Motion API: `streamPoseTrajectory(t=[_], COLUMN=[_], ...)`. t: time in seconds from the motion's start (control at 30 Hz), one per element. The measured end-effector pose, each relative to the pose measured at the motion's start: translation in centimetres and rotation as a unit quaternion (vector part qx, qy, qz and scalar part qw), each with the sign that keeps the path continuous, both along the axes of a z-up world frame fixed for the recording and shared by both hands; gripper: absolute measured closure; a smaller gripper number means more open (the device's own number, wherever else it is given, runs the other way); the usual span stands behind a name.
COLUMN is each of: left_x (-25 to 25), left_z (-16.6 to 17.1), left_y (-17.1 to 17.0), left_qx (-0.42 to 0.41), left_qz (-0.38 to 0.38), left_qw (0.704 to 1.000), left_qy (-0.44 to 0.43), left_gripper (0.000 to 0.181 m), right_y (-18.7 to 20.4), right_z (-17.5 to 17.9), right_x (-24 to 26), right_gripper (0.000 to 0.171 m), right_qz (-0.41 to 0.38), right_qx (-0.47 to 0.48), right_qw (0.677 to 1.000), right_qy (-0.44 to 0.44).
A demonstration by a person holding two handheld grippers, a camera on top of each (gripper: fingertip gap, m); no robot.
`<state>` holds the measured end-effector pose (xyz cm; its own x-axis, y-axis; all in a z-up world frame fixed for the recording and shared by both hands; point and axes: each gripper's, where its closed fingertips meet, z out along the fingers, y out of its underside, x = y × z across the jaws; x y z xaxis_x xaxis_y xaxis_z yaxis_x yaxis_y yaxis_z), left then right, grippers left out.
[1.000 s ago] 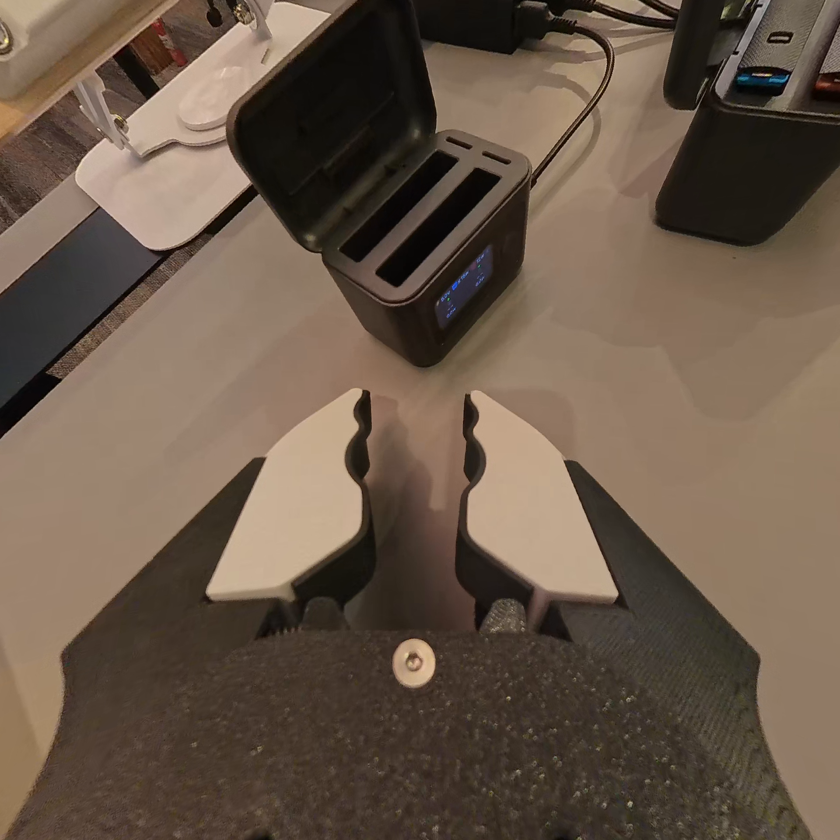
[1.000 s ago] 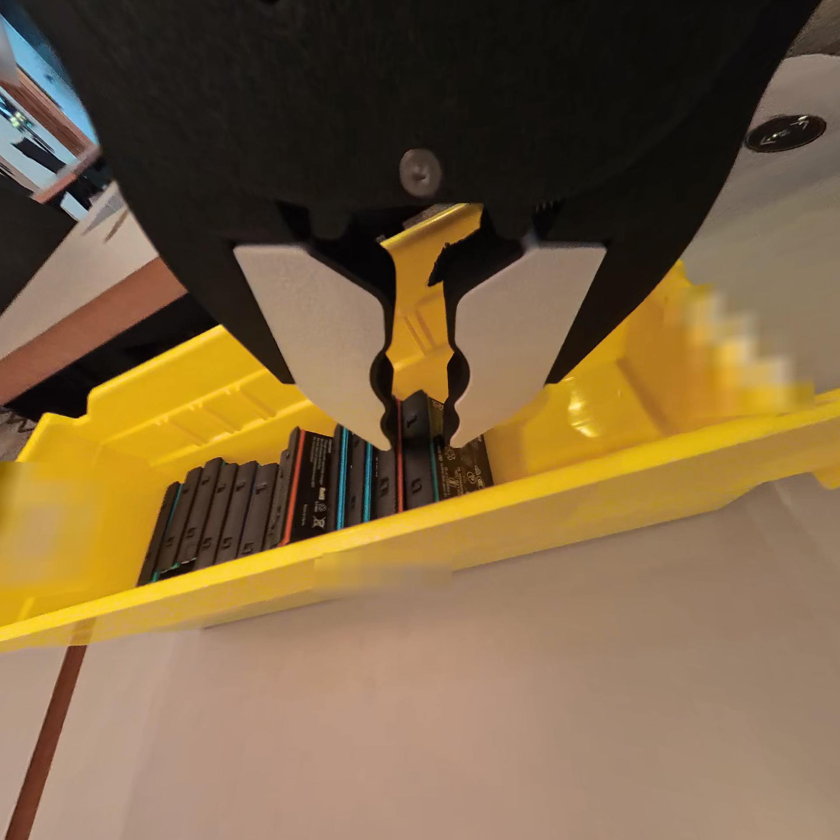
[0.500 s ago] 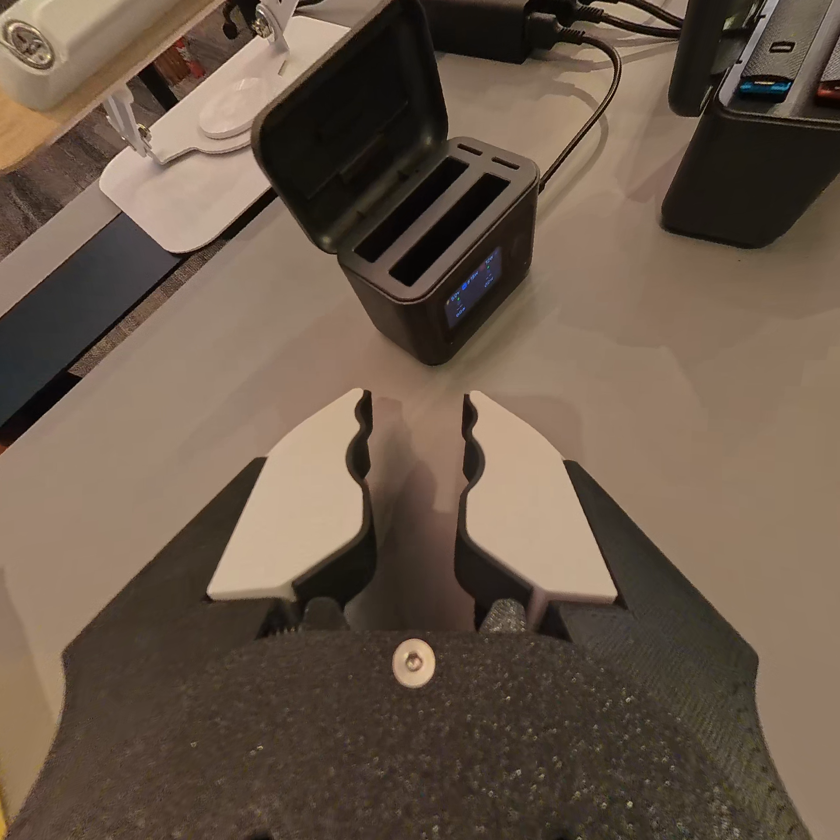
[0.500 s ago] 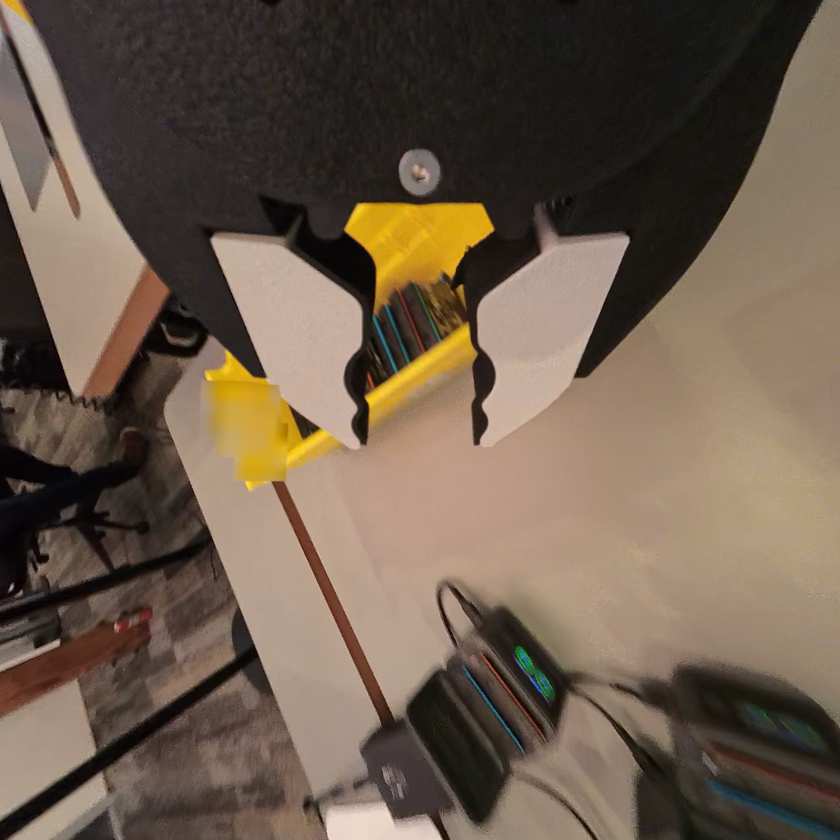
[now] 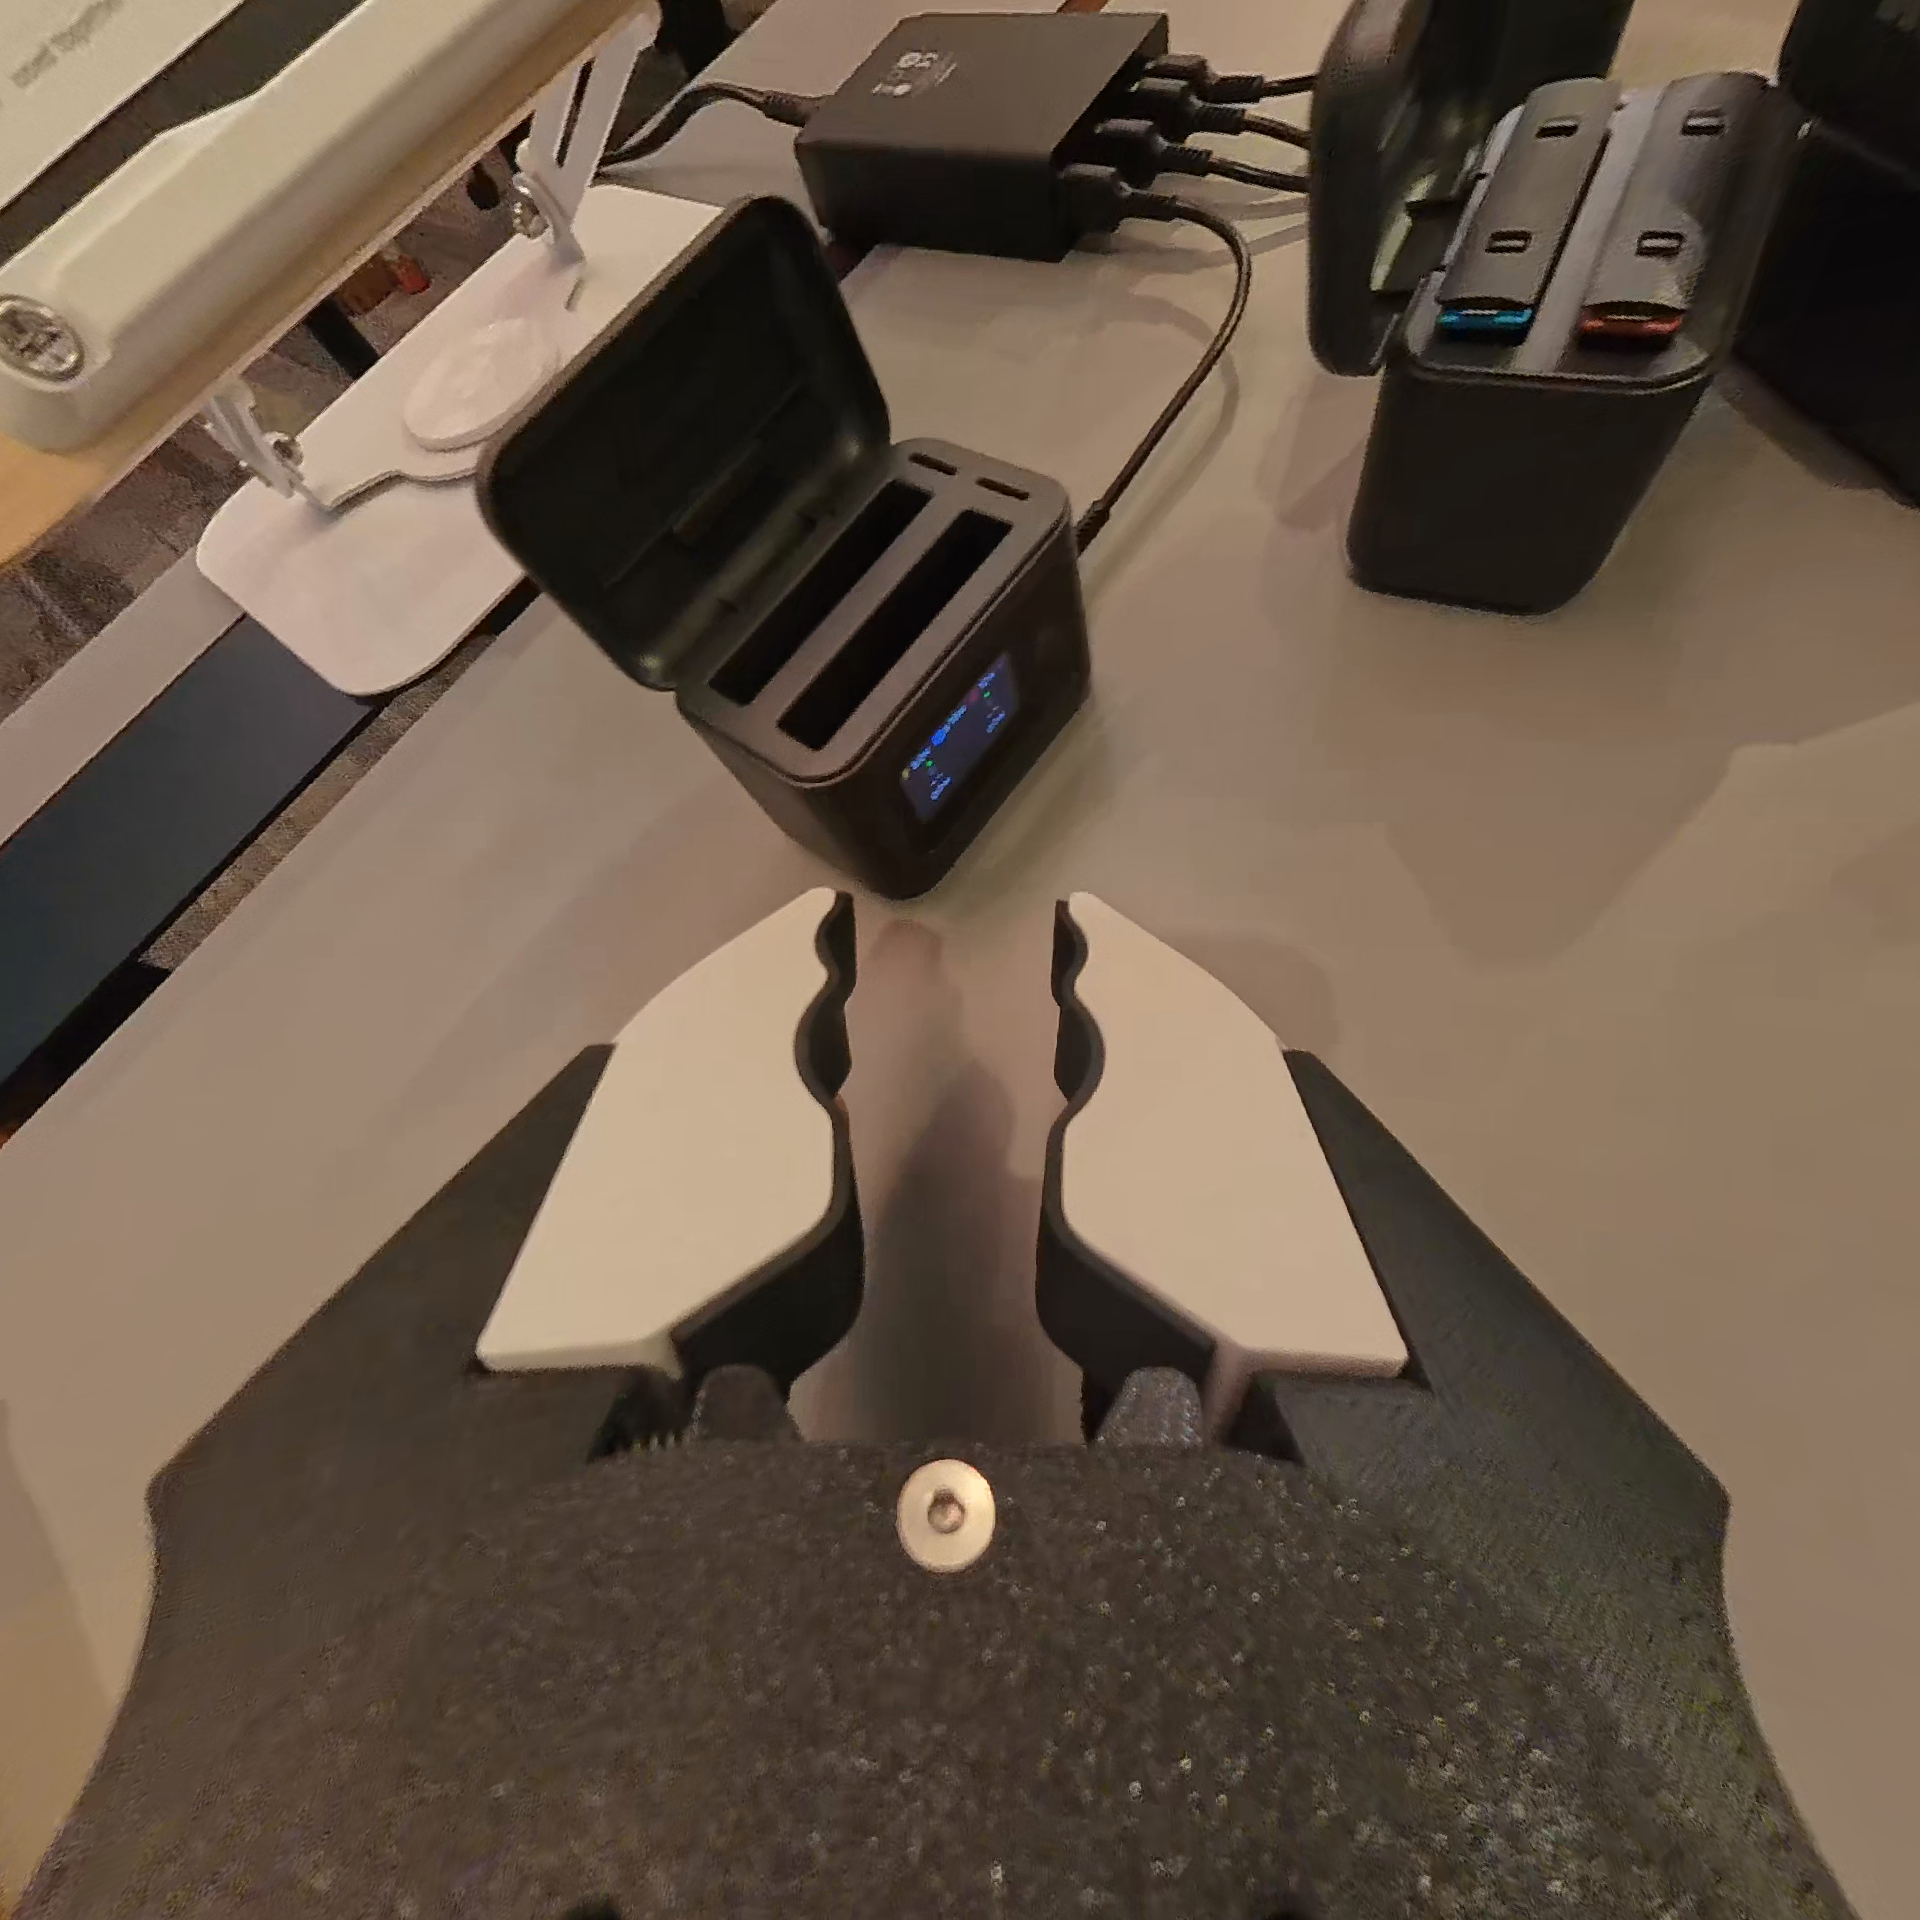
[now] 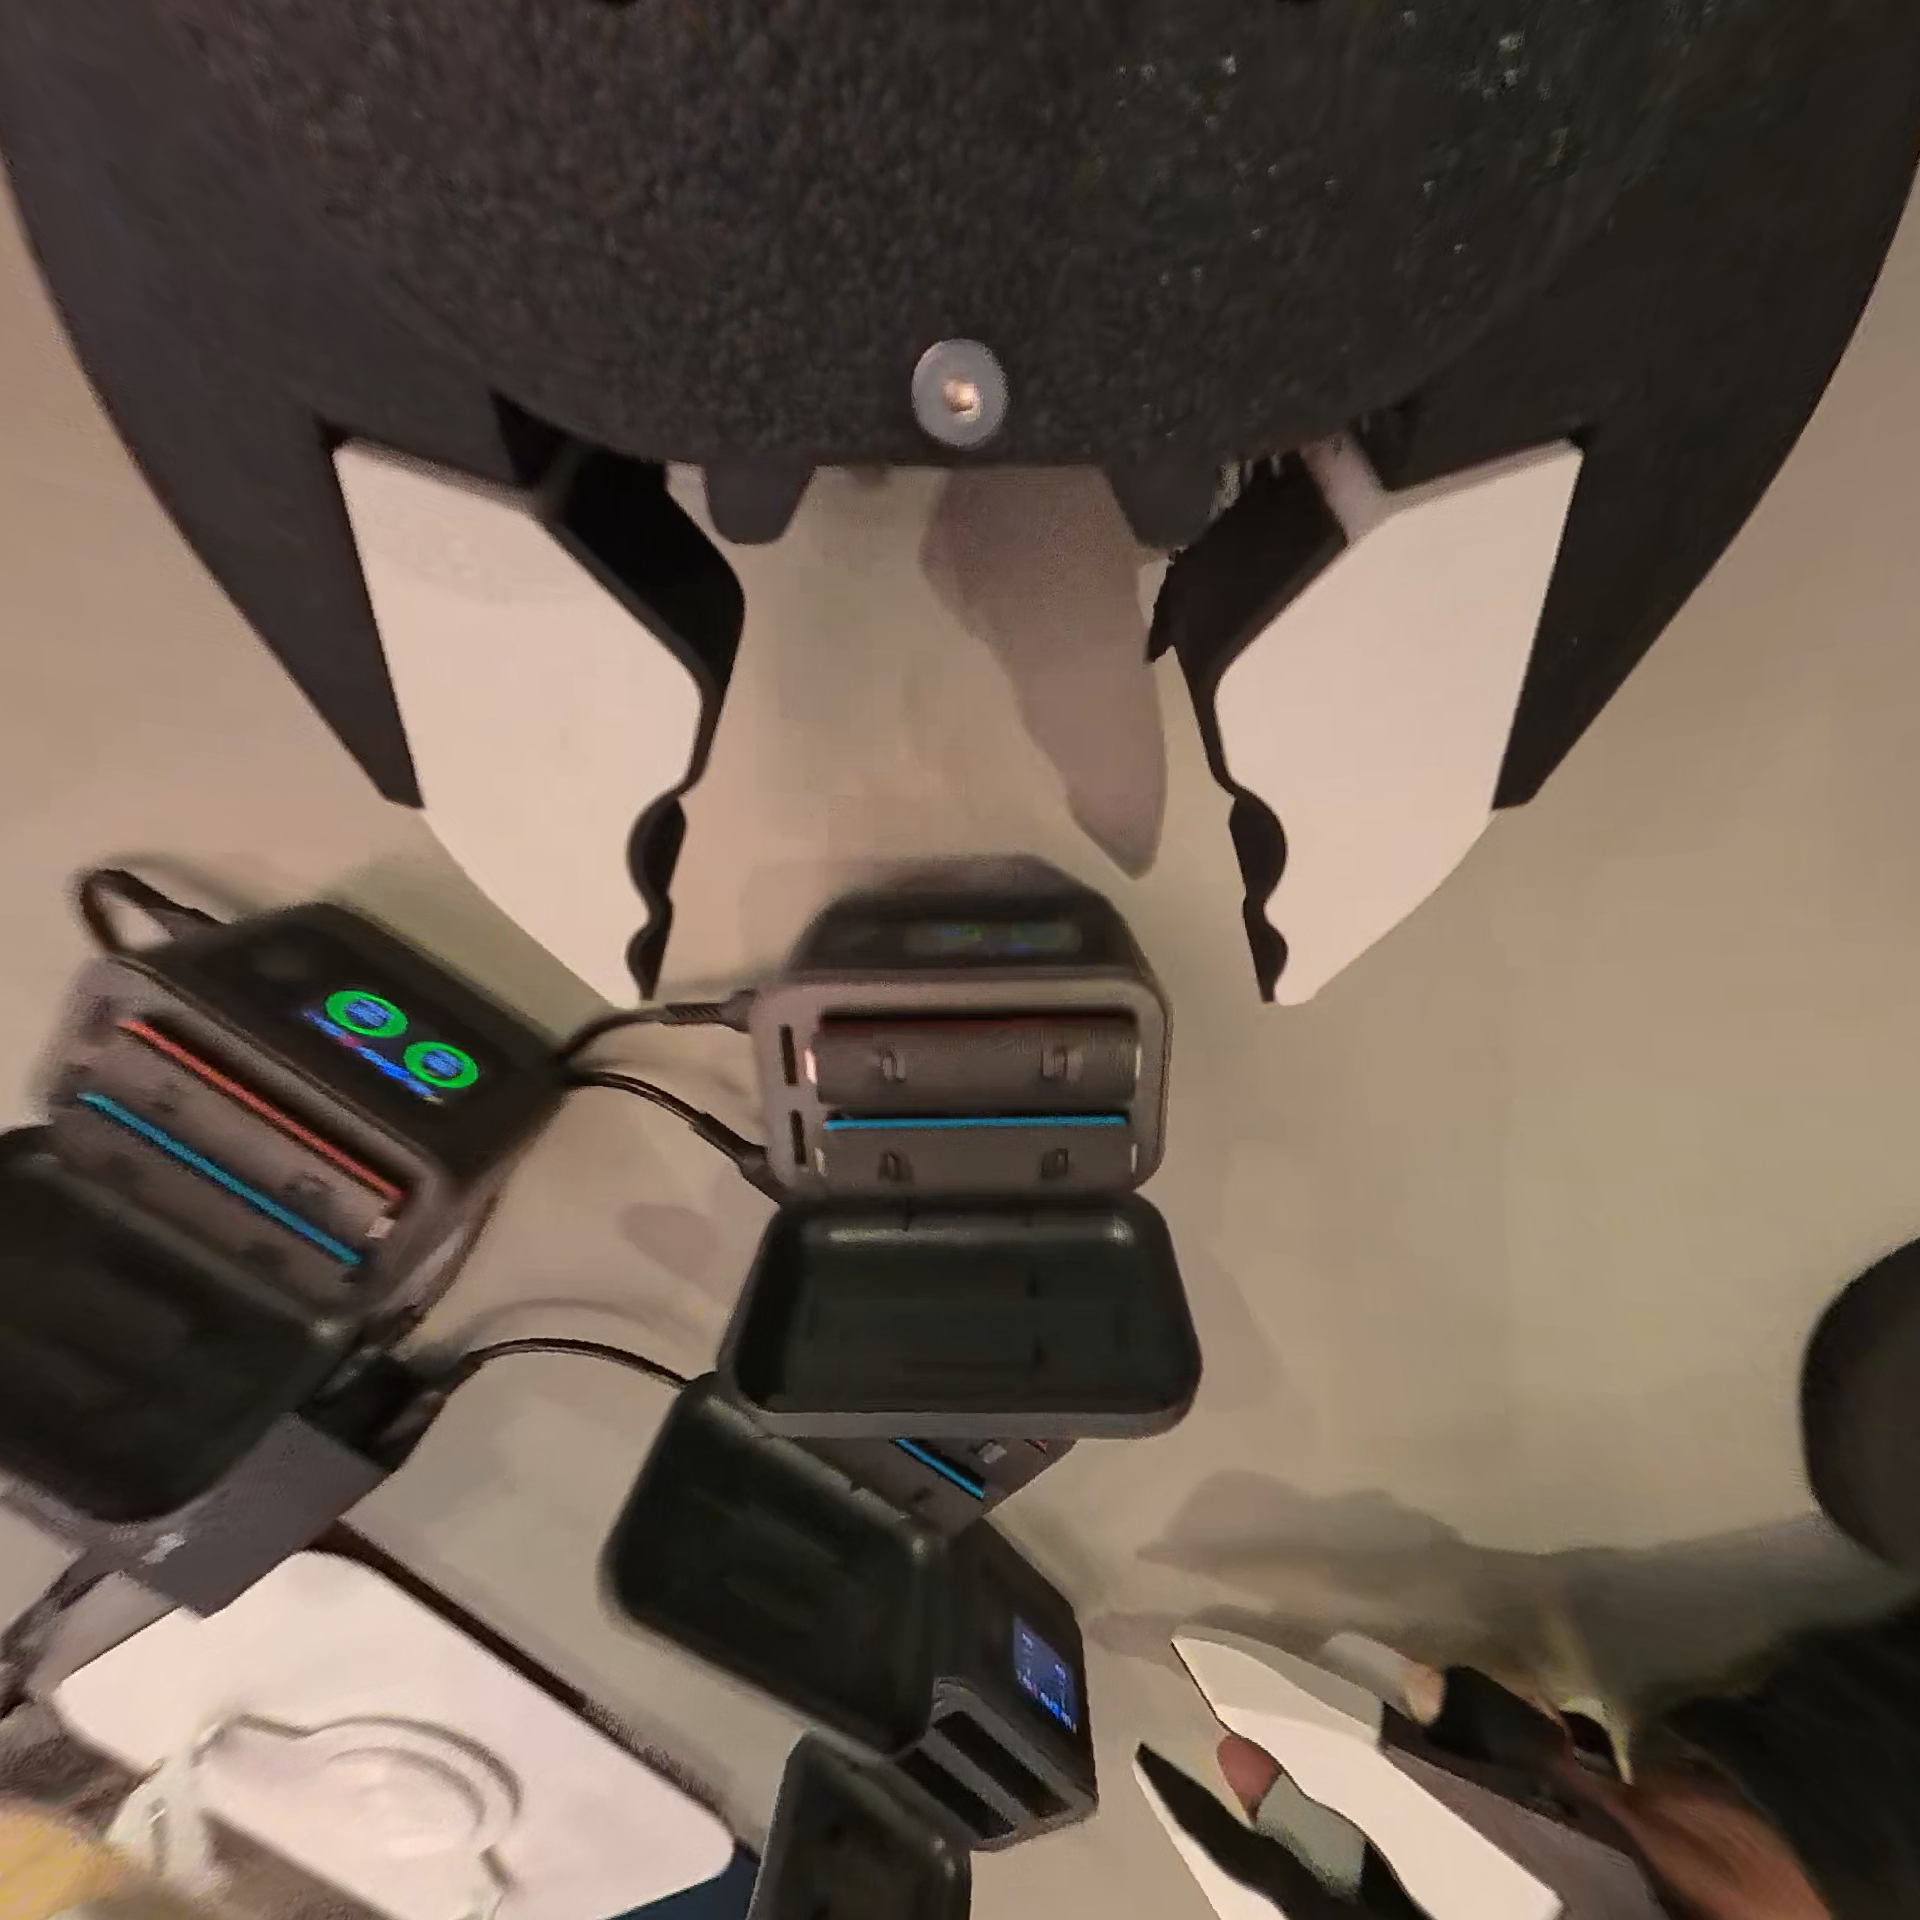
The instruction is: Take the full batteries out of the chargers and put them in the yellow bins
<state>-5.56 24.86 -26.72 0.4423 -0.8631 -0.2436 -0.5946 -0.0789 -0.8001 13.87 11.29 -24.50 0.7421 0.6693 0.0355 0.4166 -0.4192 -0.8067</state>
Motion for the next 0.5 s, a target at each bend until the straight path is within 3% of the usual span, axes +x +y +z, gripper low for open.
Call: streamPoseTrajectory(t=[0.1, 0.17, 0.5], left_x=[0.5, 1.0, 5.0], left_z=[-0.1, 0.0, 0.4], left_y=[-0.6, -1.1, -4.6], left_qx=[0.002, 0.004, -0.003], left_qz=[-0.014, -0.027, -0.099], left_qw=[1.000, 1.000, 0.995], left_qy=[0.002, -0.001, -0.017], left_gripper=[0.145, 0.146, 0.138], right_y=[1.5, 2.2, 4.2], right_z=[-2.2, -2.8, -1.8], right_x=[-1.8, -2.0, -2.5], right_gripper=[0.062, 0.073, 0.074], right_qz=[-0.002, -0.008, -0.030], right_qx=[-0.025, -0.024, 0.014], right_qw=[1.000, 1.000, 0.999], right_qy=[-0.009, -0.017, 0.014])
